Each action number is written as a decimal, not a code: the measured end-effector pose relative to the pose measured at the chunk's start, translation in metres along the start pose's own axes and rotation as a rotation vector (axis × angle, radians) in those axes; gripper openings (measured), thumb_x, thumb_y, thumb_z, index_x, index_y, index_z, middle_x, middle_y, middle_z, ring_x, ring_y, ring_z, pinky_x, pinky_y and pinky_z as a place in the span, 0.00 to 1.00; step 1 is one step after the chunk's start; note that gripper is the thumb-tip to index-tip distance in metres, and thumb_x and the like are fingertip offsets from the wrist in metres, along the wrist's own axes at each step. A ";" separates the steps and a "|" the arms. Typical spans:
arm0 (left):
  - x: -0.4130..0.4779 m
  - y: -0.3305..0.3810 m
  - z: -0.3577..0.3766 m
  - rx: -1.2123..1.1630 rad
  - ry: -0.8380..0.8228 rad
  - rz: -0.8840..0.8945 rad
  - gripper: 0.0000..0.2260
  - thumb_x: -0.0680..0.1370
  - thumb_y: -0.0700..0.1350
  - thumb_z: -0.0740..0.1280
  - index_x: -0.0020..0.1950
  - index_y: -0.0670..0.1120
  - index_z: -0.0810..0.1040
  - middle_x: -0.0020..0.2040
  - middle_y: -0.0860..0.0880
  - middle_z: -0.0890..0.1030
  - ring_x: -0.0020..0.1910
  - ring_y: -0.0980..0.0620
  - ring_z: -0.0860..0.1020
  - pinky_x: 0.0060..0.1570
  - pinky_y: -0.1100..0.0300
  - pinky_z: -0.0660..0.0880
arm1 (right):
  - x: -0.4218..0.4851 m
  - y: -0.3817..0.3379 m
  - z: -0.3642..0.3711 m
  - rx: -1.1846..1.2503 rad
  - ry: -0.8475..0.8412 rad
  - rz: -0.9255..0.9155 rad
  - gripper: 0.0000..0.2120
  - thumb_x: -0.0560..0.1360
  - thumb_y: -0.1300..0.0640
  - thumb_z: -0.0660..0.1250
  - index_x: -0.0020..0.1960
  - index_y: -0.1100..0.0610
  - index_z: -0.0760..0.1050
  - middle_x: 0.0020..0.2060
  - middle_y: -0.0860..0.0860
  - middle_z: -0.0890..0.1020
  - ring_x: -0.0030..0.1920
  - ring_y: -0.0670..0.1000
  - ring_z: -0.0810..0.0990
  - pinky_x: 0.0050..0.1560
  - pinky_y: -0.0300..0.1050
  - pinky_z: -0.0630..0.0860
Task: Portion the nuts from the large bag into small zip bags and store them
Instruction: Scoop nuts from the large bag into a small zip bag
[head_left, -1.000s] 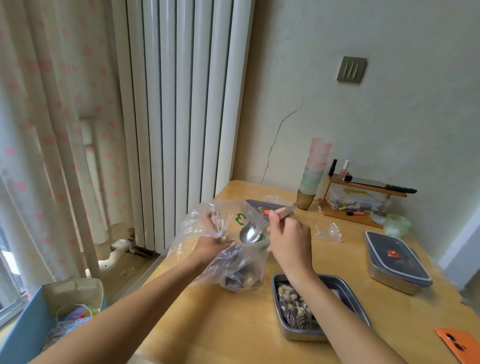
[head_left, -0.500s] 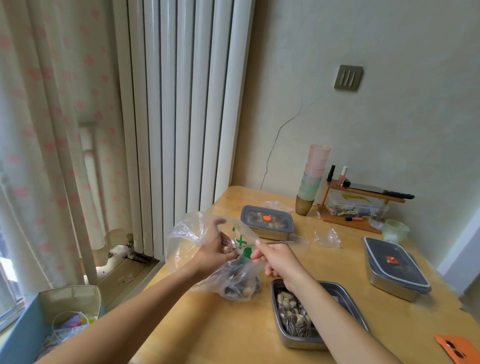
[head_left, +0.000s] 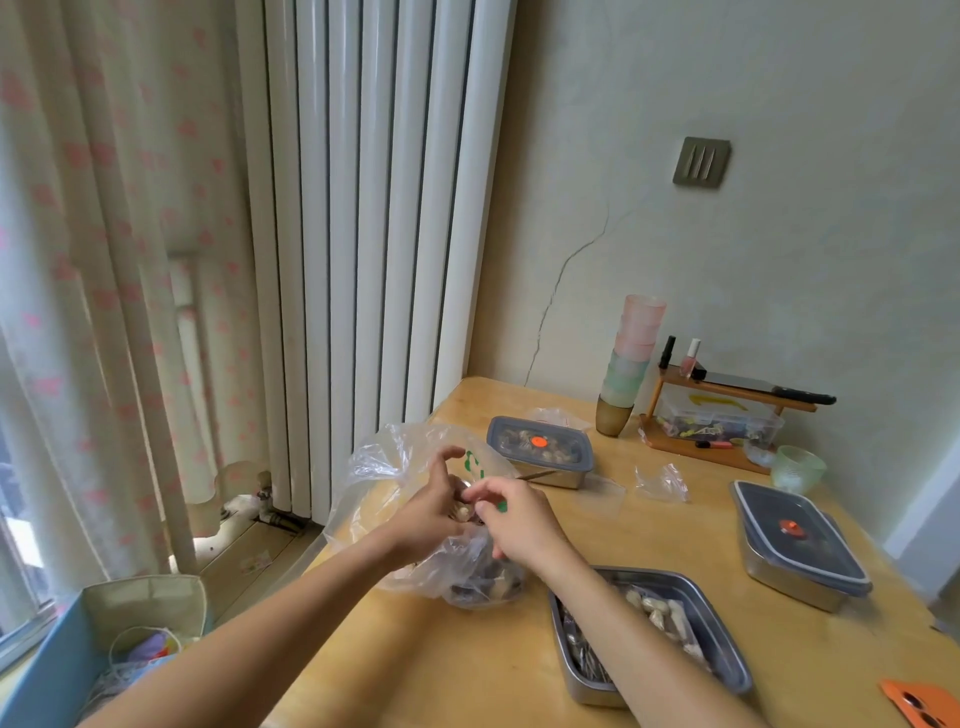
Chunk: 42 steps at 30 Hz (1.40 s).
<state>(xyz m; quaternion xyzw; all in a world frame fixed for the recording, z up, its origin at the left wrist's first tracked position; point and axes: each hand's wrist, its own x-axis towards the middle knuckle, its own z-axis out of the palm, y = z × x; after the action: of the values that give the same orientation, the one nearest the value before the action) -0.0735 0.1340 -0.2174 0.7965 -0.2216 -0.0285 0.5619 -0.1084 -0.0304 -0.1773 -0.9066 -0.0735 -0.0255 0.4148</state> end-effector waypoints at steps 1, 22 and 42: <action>0.001 -0.001 0.000 -0.005 0.002 0.003 0.40 0.72 0.34 0.74 0.73 0.55 0.53 0.49 0.41 0.76 0.45 0.51 0.77 0.54 0.49 0.79 | 0.000 -0.001 0.000 -0.043 0.007 -0.007 0.11 0.83 0.61 0.63 0.54 0.49 0.83 0.50 0.46 0.84 0.22 0.44 0.77 0.29 0.38 0.76; 0.001 0.001 -0.022 0.412 0.133 0.301 0.08 0.76 0.51 0.75 0.53 0.55 0.82 0.57 0.57 0.77 0.57 0.61 0.77 0.59 0.66 0.74 | -0.002 0.007 -0.011 -0.033 0.080 -0.081 0.11 0.83 0.61 0.63 0.45 0.48 0.74 0.44 0.49 0.85 0.24 0.52 0.81 0.30 0.42 0.77; 0.005 0.010 -0.023 0.644 0.057 0.239 0.11 0.73 0.61 0.68 0.46 0.56 0.84 0.60 0.59 0.76 0.58 0.60 0.77 0.58 0.54 0.76 | -0.002 0.013 -0.001 -0.070 0.109 -0.122 0.11 0.82 0.62 0.64 0.45 0.49 0.73 0.43 0.47 0.82 0.30 0.43 0.75 0.37 0.45 0.77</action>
<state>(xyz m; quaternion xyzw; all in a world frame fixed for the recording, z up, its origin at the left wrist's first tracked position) -0.0658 0.1501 -0.1984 0.9019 -0.2952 0.1310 0.2869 -0.1083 -0.0401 -0.1869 -0.9117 -0.1052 -0.1025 0.3838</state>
